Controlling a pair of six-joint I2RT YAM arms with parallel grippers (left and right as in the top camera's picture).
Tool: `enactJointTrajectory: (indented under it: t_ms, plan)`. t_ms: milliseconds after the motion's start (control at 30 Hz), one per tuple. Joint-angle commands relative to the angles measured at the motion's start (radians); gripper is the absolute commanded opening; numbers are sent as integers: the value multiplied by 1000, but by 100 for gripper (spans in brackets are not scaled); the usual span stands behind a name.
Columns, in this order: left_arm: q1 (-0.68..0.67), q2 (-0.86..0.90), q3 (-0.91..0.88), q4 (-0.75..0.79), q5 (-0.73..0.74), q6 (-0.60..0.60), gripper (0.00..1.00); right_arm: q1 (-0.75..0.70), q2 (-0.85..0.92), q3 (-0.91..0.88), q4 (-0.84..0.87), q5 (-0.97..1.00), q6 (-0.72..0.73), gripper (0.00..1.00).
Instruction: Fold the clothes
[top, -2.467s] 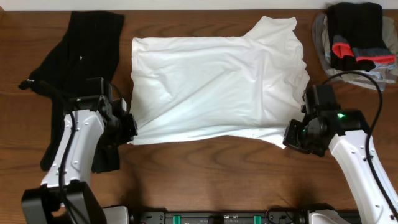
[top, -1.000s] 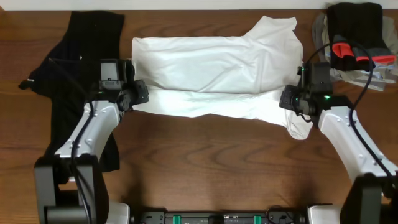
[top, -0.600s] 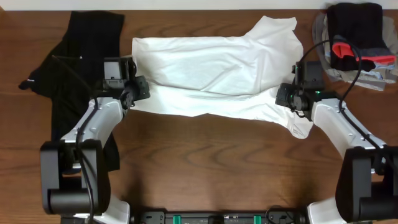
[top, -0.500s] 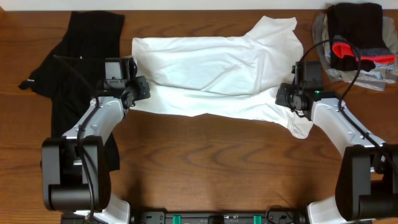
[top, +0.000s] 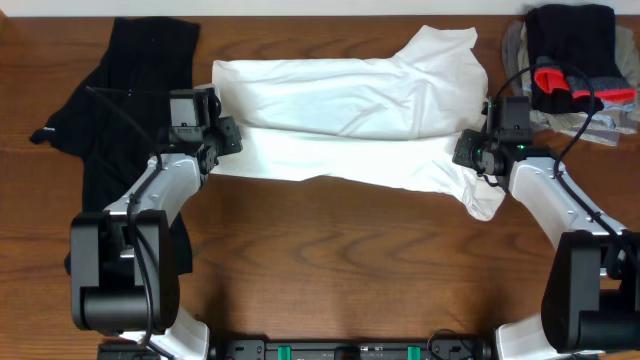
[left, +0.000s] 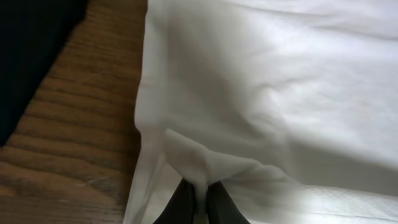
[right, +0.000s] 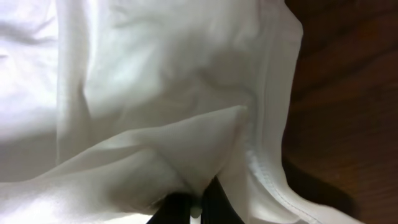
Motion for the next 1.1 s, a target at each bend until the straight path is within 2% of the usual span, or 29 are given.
enactJointTrajectory:
  t_ms: [0, 133, 167, 200, 233, 267, 300, 333, 367, 567, 667, 767, 900, 1067]
  plan:
    - [1, 11, 8, -2, -51, -1, 6, -10, 6, 18, 10, 7, -20, 1]
    - [1, 11, 8, -2, -53, -1, 6, -10, 7, 18, 10, 7, -20, 2]
    - [1, 11, 8, -2, -53, -1, 8, -10, 7, 18, 11, 6, -20, 6]
    - [1, 11, 8, -3, -53, -1, 24, -11, 7, 18, 11, 7, -20, 19]
    - [1, 11, 8, -4, -53, -1, 44, -11, 7, 18, 12, 7, -21, 40]
    - [1, 11, 8, -5, -53, -1, 63, -11, 7, 18, 13, 6, -27, 55]
    - [2, 11, 8, -5, -54, 0, 80, -11, 6, 19, 13, 6, -29, 64]
    - [4, 10, 8, -5, -54, 0, 91, -11, 2, 23, 8, 2, -37, 68]
    - [9, 3, 8, -5, -54, 0, 98, -11, -2, 32, 0, -9, -49, 70]
    - [58, -113, 69, -120, -53, -1, 98, -17, -77, 246, -232, -20, -115, 75]
    - [69, -177, 163, -265, -52, 2, 98, -17, -84, 421, -393, -43, -142, 77]
    - [66, -181, 323, -459, -30, 65, 98, -16, -68, 578, -513, -72, -172, 78]
    - [64, -133, 505, -586, -23, 112, 98, -16, -20, 707, -561, -85, -219, 80]
    - [64, -6, 666, -592, -18, 140, 98, -14, 99, 799, -560, -121, -264, 80]
